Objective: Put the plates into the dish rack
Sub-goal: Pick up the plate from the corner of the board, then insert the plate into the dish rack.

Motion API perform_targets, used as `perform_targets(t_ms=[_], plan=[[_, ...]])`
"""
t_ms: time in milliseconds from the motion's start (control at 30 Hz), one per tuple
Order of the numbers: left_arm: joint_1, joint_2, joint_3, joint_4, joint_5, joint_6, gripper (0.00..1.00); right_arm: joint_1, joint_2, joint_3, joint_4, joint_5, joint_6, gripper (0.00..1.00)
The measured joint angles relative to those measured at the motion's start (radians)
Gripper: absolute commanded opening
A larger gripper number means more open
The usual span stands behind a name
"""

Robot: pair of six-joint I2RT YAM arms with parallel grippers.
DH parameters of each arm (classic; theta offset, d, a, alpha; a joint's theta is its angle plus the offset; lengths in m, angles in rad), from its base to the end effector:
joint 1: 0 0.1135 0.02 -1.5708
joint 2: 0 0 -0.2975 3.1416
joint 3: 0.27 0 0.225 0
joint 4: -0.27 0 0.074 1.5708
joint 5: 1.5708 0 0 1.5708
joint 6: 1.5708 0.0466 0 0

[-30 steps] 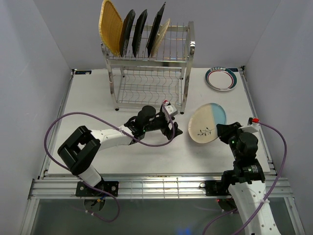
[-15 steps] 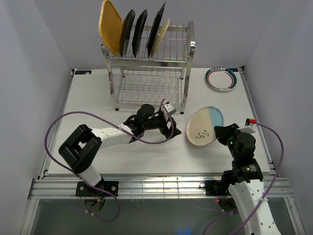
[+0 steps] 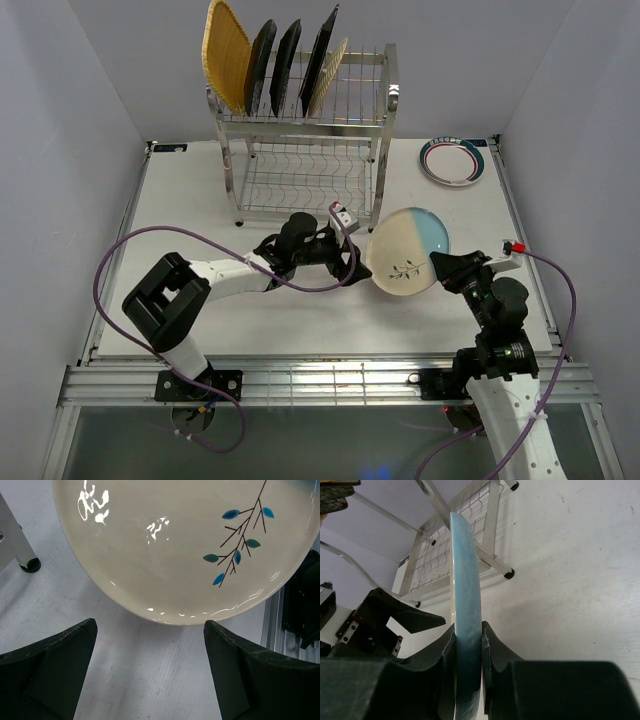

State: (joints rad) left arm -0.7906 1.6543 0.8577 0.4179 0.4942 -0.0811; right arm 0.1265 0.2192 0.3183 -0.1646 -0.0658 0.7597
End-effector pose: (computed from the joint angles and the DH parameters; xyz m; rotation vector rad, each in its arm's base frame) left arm 0.2278 -0.2616 0.2544 1.0270 1.7763 -1.0417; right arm 0.0588 0.0106 0.2515 0.4756 1.6187 0.7273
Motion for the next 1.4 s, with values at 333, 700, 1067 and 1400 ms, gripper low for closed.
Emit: perform_targets(t_ms=[333,700,1067,1400], plan=[[0.058,-0.037,0.014,0.000,0.027,-0.107,0.98,0.000,-0.080,-0.008,0.049,-0.057,0.019,0.08],[0.082,-0.101,0.015,0.001,0.053,-0.277,0.98,0.000,-0.144,-0.063,0.188,-0.087,0.071,0.08],[0.109,-0.114,0.007,0.059,0.133,-0.351,0.98,0.000,-0.137,-0.076,0.284,-0.170,0.111,0.08],[0.114,-0.142,-0.012,0.121,0.240,-0.396,0.70,0.000,-0.072,-0.137,0.410,-0.233,0.167,0.08]])
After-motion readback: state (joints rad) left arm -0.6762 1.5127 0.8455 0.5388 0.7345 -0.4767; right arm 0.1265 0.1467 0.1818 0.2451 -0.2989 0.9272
